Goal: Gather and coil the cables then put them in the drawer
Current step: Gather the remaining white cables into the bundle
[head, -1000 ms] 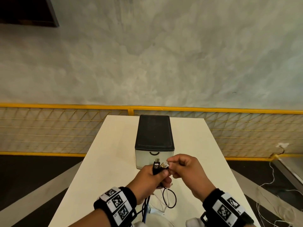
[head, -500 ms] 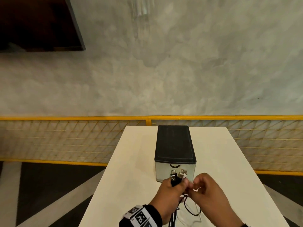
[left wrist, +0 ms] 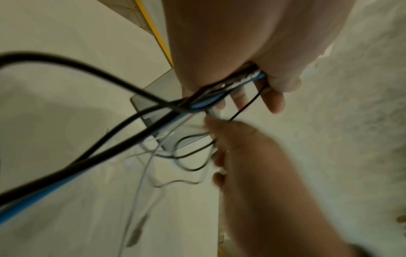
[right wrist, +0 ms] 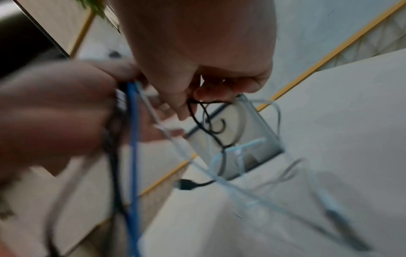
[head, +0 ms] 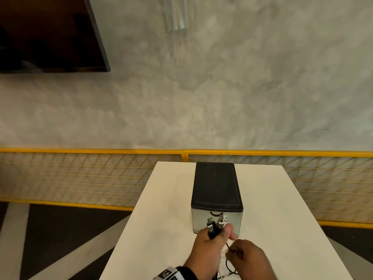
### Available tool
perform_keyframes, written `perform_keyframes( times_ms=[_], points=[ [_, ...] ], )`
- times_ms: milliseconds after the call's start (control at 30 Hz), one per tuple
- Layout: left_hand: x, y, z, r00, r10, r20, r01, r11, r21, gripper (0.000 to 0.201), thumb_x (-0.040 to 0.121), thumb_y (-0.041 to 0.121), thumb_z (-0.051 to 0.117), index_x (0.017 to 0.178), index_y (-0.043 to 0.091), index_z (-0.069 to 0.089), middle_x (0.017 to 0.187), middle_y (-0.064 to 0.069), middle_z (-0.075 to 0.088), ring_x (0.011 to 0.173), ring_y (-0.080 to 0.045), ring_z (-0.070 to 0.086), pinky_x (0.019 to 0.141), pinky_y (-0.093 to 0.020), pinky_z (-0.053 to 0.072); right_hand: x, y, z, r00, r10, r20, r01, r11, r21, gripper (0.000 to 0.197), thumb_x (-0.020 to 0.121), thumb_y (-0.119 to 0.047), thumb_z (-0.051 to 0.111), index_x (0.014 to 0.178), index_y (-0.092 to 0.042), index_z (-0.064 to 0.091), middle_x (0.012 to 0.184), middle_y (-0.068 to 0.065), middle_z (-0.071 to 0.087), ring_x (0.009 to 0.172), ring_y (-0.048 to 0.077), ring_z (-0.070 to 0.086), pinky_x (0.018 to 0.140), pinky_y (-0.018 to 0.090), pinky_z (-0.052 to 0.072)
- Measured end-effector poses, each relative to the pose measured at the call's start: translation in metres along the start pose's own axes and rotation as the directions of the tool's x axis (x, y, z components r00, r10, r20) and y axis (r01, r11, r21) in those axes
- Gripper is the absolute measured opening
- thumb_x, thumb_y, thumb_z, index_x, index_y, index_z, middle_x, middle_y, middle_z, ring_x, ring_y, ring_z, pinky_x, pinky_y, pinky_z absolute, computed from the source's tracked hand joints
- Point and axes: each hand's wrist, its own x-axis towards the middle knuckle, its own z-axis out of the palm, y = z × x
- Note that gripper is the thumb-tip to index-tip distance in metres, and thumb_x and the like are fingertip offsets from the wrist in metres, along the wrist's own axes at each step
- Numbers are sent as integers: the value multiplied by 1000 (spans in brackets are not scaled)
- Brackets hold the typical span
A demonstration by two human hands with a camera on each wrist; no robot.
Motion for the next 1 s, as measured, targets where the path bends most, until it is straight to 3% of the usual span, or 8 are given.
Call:
perform_keyframes(
  times_ms=[133,233,300,433,567,700,867,1000],
  points=[
    [-2,15,-6,998,54,-12,-55,985,-163,42,100,16,51,62,11,69,67,-12,70,81,-32,73,87,-38,56,3,38,8,995,100,-16,-100,994,-36,34,79,-40,68,63,-63,50,57,-10,58,60,-3,53,71,19,48],
    [-9,21,-9,998,70,-4,-69,972,-224,34,99,18,52,70,5,64,56,-8,58,61,-27,65,74,-37,58,4,40,9,996,85,19,-84,994,-68,13,75,-51,66,66,-48,57,67,-5,60,66,2,56,69,21,47],
    [-12,28,-11,993,96,-61,-108,966,-236,32,98,21,53,72,5,64,50,-4,49,50,-22,55,67,-38,55,3,44,12,994,100,37,-94,986,-140,26,69,-61,63,74,-36,58,80,-4,61,73,2,56,68,21,44],
    [-14,44,-25,978,169,-124,-196,949,-248,33,100,21,49,73,5,62,49,-2,35,42,-16,38,50,-30,43,-1,67,10,982,179,58,-170,976,-140,18,79,-53,59,71,-42,48,82,-5,61,76,4,56,73,21,47],
    [-16,45,-30,977,185,-108,-206,952,-227,32,100,22,49,75,4,62,49,-1,33,41,-14,36,49,-29,40,3,79,3,960,250,124,-232,962,-142,24,75,-42,71,57,-51,58,75,-6,62,75,2,60,72,14,44],
    [-14,37,-25,982,173,-76,-185,960,-212,30,99,21,51,77,4,64,52,-3,42,50,-20,50,64,-38,54,-2,66,-4,962,254,99,-236,957,-166,10,73,-44,69,66,-46,62,94,-3,51,100,23,57,92,30,44],
    [-11,18,-9,994,102,-44,-109,973,-203,26,99,18,52,81,4,65,61,-6,59,76,-30,70,84,-35,58,-24,13,-23,991,101,91,-113,984,137,27,86,-33,65,62,-20,64,69,1,63,63,8,57,62,21,42],
    [-10,9,-5,994,87,-71,-100,971,-215,24,98,17,52,83,3,65,67,-8,65,87,-30,75,82,-29,58,-34,-3,-31,916,316,248,-402,723,562,39,98,-34,47,74,-6,61,56,11,55,46,20,44,45,22,28]
  ],
)
